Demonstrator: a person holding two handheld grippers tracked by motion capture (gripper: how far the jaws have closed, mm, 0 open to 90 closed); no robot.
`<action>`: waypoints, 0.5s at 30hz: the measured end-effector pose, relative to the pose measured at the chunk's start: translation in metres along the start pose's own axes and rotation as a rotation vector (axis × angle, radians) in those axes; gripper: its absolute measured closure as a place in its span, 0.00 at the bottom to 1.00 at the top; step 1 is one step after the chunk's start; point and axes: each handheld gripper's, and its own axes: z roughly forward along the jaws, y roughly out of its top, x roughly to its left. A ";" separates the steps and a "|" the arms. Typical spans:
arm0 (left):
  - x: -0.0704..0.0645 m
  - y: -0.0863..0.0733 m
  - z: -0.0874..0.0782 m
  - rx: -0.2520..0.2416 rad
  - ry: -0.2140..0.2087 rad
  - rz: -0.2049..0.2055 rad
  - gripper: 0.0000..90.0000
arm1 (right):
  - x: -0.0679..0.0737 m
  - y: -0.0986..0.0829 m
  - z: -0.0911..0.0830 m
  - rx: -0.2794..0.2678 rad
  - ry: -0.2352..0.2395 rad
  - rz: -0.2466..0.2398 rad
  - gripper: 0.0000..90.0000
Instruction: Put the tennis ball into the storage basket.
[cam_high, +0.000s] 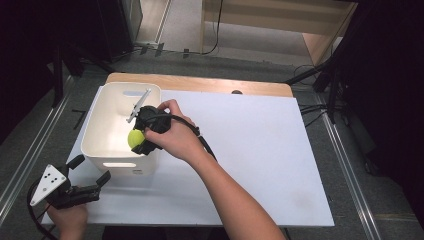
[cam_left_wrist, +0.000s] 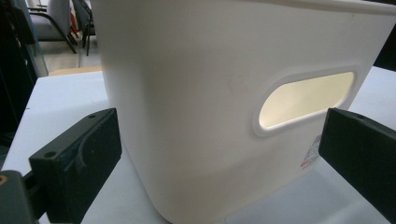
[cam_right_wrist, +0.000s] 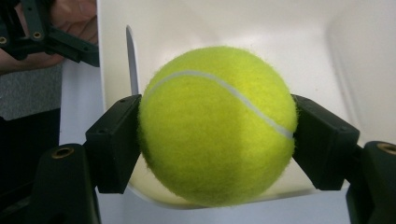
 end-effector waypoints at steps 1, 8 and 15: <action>0.000 0.000 0.000 0.001 0.000 0.001 0.00 | 0.000 0.000 0.004 0.014 0.006 0.000 0.26; 0.000 0.000 0.000 0.001 -0.001 0.002 0.00 | 0.003 0.001 0.006 0.039 -0.009 -0.010 0.25; 0.000 0.000 0.000 0.000 0.000 0.000 0.00 | 0.006 0.000 -0.004 0.005 -0.038 -0.007 0.13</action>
